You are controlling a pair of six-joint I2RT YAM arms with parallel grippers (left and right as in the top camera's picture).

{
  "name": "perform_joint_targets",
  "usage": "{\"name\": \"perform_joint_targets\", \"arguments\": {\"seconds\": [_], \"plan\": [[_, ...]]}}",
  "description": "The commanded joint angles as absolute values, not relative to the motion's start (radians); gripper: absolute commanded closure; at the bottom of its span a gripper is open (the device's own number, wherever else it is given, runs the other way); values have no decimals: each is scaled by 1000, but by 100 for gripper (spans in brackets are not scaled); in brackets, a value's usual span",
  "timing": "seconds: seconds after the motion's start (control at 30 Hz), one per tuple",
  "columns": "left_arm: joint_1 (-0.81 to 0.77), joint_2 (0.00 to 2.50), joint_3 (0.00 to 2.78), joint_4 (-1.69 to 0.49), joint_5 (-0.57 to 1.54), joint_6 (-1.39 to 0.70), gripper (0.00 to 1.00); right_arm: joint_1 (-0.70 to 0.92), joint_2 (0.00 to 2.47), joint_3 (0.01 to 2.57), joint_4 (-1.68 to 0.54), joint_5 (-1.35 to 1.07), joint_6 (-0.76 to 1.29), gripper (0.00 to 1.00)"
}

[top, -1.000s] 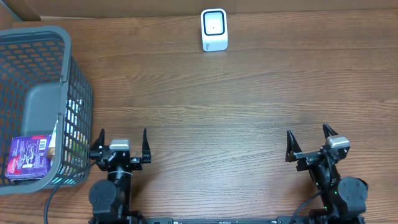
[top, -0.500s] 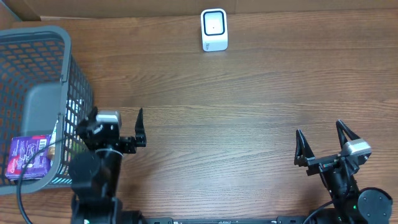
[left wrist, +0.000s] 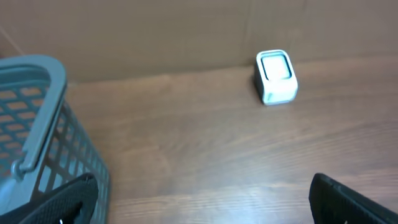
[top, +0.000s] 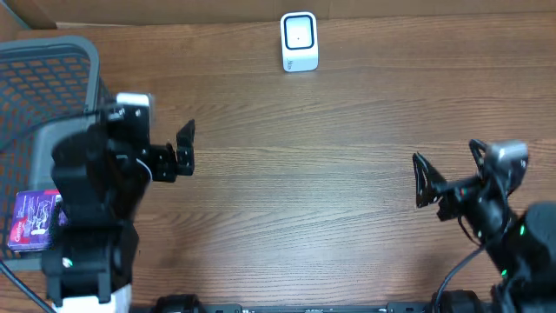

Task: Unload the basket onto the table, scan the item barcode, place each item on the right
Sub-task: 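Raise the left gripper and reach into the grey basket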

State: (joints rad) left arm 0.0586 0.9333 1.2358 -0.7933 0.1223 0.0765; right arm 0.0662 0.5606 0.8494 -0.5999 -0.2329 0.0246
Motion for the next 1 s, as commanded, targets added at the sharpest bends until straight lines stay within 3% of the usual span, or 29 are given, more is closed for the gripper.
{"name": "perform_joint_targets", "arguments": {"seconds": [0.0, 0.23, 0.4, 0.7, 0.83, 0.97], "plan": [[54, 1027, 1411, -897, 158, 79, 0, 71, 689, 997, -678, -268, 11, 0], [52, 1216, 1767, -1217, 266, 81, 0, 71, 991, 1373, -1024, -307, -4, 0], [52, 1234, 1787, -1274, 186, 64, 1, 71, 1145, 1592, -1215, -307, -5, 0], [66, 1241, 1801, -1290, 236, -41, 0, 71, 1229, 1623, -1242, -398, -1, 0], [170, 1241, 1850, -1325, 101, -174, 0, 71, 1235, 1623, -1252, -394, -8, 0], [371, 1242, 1880, -1361, 80, -204, 0, 71, 1237, 1623, -1263, -394, -8, 0]]}}
